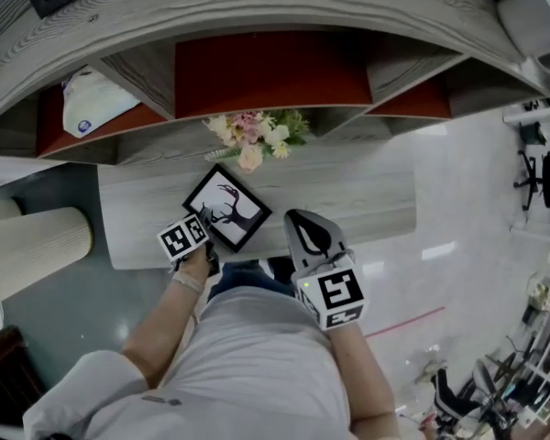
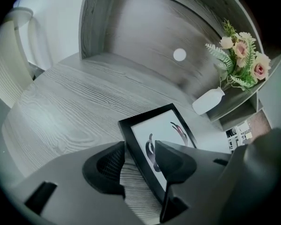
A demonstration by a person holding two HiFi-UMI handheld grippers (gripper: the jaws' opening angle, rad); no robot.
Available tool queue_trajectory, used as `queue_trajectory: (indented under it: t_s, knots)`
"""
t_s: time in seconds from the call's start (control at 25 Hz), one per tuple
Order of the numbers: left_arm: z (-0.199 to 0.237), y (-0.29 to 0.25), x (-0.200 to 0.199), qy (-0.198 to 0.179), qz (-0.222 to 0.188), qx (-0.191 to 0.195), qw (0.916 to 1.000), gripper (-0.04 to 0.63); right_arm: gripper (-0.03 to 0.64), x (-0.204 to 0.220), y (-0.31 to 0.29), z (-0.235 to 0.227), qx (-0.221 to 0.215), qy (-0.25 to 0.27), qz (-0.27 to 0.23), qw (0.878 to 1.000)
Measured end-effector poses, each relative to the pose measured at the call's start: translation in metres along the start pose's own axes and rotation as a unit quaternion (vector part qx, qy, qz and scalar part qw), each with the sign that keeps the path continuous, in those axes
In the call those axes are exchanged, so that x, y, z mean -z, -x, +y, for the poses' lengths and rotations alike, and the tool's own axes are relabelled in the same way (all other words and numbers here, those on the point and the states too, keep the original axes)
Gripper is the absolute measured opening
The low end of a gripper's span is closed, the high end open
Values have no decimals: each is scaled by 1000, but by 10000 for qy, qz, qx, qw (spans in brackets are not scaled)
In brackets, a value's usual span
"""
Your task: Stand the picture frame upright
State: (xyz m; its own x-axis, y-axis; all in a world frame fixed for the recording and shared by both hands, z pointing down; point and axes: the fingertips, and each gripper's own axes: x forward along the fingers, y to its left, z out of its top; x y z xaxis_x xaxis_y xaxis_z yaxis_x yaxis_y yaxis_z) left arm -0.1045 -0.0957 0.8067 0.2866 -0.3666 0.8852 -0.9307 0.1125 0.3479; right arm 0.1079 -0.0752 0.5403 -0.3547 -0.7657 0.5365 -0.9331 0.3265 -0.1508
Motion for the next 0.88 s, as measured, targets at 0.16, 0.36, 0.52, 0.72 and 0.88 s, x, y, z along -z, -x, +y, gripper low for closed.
queue_trajectory:
  t_s: [0.16,0.36,0.52,0.72,0.88]
  knots:
    - [4,0,1,-28,-55,-101,9999,171,20,2,3,-3,30,-31,-8,10000]
    - [3,0,-2,42,-129,-11,9999,141,20,4,4,-4,12,-31,13,10000]
    - [3,2,-11,147,-317,83,9994,98,20,5,4,-2,-30,-21,27,10000]
    - [-2,11,-28,-321,-665,117,9972,80,20,4,4,-2,-66,-12,19,10000]
    - [-6,15,-33,-475,-796,213,9955,80,20,3,4,-4,-73,-2,0,10000]
